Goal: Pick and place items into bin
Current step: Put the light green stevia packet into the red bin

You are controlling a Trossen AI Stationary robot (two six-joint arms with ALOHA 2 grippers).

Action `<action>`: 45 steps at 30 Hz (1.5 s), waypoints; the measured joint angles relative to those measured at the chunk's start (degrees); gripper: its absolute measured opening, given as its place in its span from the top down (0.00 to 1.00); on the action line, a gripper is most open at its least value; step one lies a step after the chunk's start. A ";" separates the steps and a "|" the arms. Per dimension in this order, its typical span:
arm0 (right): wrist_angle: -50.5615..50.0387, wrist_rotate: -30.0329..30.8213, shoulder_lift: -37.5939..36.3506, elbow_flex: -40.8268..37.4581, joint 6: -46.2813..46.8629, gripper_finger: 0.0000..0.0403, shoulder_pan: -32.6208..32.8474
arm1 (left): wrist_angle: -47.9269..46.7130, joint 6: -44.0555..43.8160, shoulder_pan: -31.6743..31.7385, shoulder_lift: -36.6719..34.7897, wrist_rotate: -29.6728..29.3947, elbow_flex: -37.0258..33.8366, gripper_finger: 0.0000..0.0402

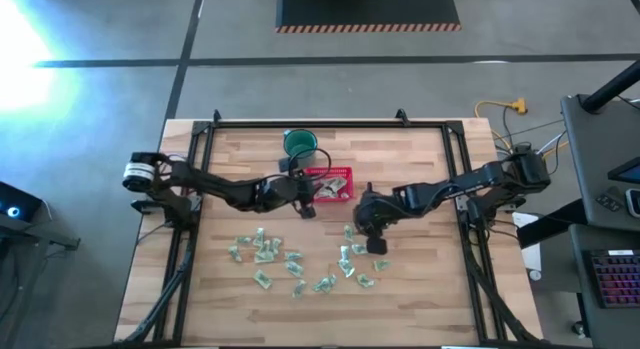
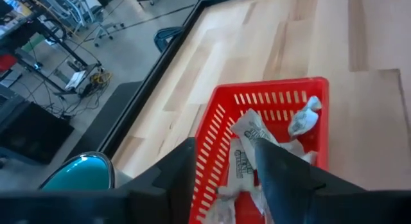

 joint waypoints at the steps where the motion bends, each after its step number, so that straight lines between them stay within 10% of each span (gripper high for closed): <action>1: 2.21 -0.02 0.05 -0.68 0.00 0.83 0.00 | -0.89 0.00 -0.43 -0.69 -0.06 -0.02 0.62; 21: 29.99 -0.24 0.05 -11.21 -3.92 0.71 0.92 | -13.68 -0.35 -4.04 -17.76 -0.02 -3.17 0.60; 32: 33.49 -0.04 6.17 -11.35 -4.61 0.54 2.64 | -13.64 -1.47 -4.00 -19.56 -0.07 -5.12 0.60; 45: 31.46 6.46 10.22 -10.45 -5.57 0.57 2.60 | -13.33 -1.47 -4.00 -19.52 -0.15 -5.30 0.60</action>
